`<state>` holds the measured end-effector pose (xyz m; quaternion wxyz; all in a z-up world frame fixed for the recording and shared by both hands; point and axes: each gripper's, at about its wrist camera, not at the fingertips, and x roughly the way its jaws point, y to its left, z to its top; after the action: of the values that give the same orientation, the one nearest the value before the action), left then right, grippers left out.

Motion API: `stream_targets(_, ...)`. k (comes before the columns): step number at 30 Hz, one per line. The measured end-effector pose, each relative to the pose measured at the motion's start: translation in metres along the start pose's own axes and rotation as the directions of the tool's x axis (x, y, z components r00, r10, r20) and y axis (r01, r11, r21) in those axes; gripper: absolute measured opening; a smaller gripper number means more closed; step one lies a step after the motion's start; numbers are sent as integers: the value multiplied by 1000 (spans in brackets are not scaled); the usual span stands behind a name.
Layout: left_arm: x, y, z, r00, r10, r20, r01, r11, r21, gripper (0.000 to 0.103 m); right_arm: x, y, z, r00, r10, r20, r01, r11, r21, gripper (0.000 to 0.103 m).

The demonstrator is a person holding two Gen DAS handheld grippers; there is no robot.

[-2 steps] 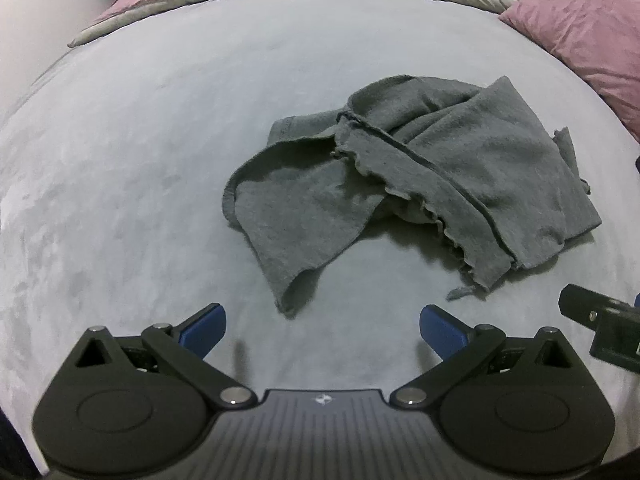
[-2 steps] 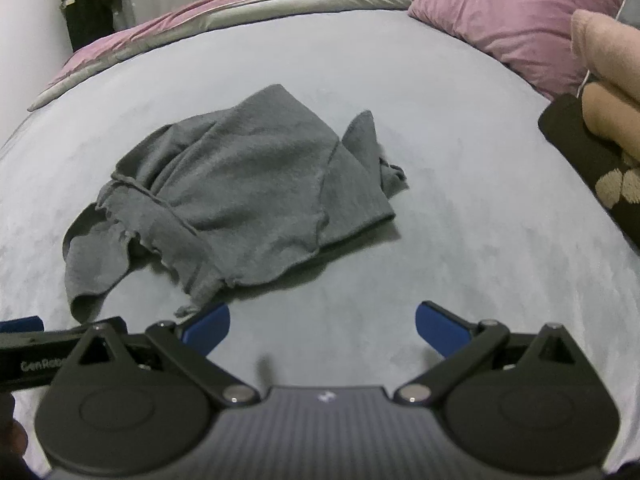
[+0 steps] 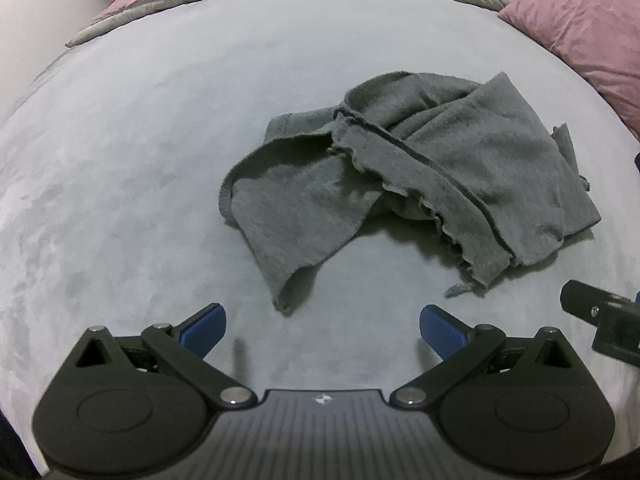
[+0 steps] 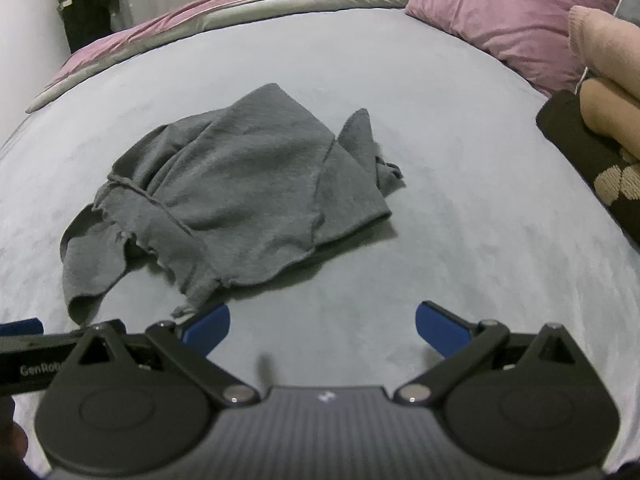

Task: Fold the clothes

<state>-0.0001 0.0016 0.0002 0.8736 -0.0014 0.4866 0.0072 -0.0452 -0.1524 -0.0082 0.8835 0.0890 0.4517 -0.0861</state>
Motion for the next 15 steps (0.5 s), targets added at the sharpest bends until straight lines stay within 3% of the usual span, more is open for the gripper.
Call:
stream_targets(6, 3, 0, 1, 1000, 2, -18, -2, 1000, 3, 103, -1, -2, 2, 999, 37, 0, -37, 999, 16, 103)
stream_targets(15, 5, -1, 2, 1000, -8, -14, 8, 1000, 6, 103, 2, 2, 1, 1000, -4, -5, 4, 1000, -9, 103)
